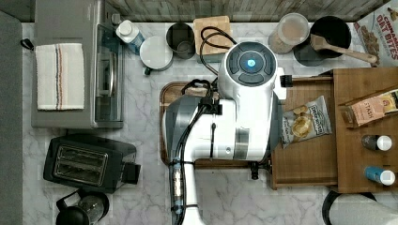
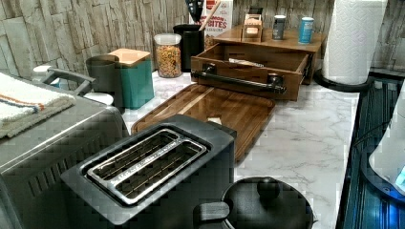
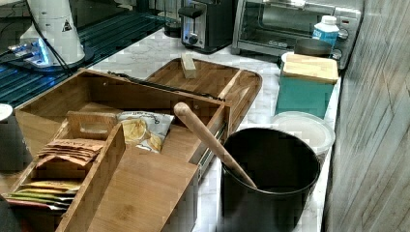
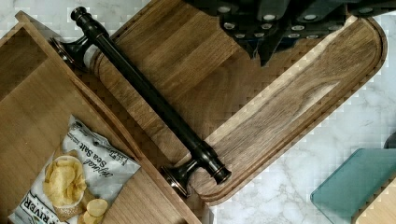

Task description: Close the drawer.

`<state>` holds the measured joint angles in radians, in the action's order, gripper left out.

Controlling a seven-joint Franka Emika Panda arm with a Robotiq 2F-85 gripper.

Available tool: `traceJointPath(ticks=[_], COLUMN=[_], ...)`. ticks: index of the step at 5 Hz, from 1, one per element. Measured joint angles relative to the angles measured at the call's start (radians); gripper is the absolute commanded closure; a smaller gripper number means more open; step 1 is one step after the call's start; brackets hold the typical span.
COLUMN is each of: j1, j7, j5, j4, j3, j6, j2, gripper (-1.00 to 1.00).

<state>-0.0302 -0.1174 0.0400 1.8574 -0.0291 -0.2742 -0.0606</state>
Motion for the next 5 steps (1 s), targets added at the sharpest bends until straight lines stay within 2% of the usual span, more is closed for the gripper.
traceJointPath(ticks=[3,5], j1=[0.0,0.002], j7=[-0.01,-0.223], j5=[0.0,0.015], j4=[0.024,0.156], j3=[0.0,0.0], j6=[-0.014,-0.183], j2=[-0.007,0.016], gripper=[1.0,1.0])
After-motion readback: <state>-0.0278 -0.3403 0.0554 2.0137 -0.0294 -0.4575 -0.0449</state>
